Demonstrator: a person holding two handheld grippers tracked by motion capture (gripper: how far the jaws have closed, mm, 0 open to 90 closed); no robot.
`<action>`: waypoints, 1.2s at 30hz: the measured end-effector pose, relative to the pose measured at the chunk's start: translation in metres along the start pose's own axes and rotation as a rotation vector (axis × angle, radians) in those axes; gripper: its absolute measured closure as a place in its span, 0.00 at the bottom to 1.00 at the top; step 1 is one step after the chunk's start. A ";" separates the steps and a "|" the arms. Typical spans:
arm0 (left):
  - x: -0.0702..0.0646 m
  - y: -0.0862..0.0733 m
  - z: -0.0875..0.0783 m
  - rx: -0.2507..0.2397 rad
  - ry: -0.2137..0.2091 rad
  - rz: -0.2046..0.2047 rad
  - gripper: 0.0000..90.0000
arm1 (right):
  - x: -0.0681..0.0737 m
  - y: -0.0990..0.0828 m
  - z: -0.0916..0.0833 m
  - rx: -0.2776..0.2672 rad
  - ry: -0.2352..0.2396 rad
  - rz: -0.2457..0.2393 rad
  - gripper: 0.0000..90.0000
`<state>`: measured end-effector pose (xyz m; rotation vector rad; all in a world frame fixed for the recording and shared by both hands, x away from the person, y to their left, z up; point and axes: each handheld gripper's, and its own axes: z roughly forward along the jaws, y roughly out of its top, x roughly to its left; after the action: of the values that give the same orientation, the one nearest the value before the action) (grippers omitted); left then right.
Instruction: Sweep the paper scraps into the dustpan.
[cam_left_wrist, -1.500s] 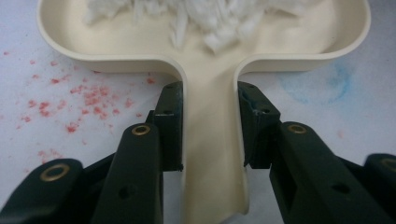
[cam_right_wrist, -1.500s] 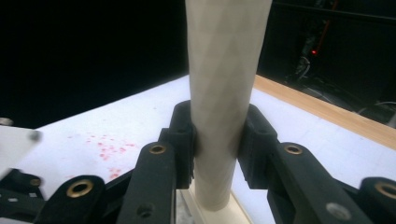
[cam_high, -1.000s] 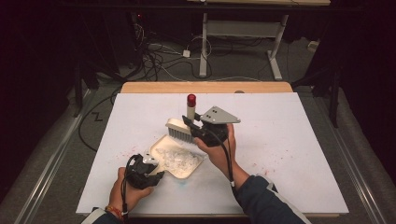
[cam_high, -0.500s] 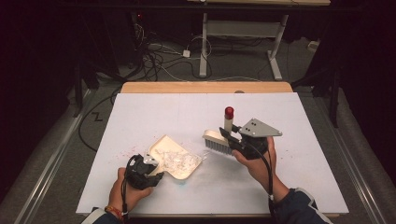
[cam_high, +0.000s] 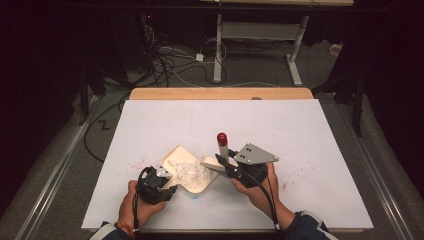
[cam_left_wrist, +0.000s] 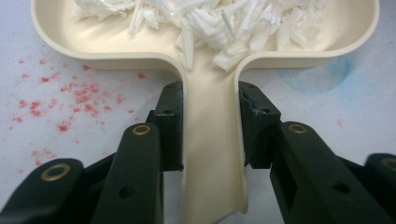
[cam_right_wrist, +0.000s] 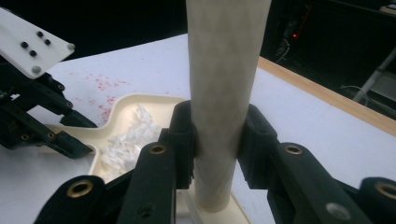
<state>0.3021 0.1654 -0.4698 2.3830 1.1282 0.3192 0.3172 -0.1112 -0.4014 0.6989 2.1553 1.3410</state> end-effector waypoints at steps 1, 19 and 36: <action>0.000 0.000 0.000 0.000 -0.003 -0.002 0.71 | 0.001 0.001 0.002 -0.004 0.002 -0.002 0.79; 0.005 -0.002 -0.003 0.008 -0.008 -0.004 0.71 | -0.016 0.021 0.001 -0.064 0.031 0.041 0.79; 0.012 -0.002 -0.001 0.006 -0.015 -0.028 0.71 | -0.047 0.024 0.070 -0.046 -0.136 0.037 0.79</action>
<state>0.3083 0.1760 -0.4701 2.3689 1.1557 0.2886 0.4016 -0.0871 -0.3994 0.7917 2.0073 1.3185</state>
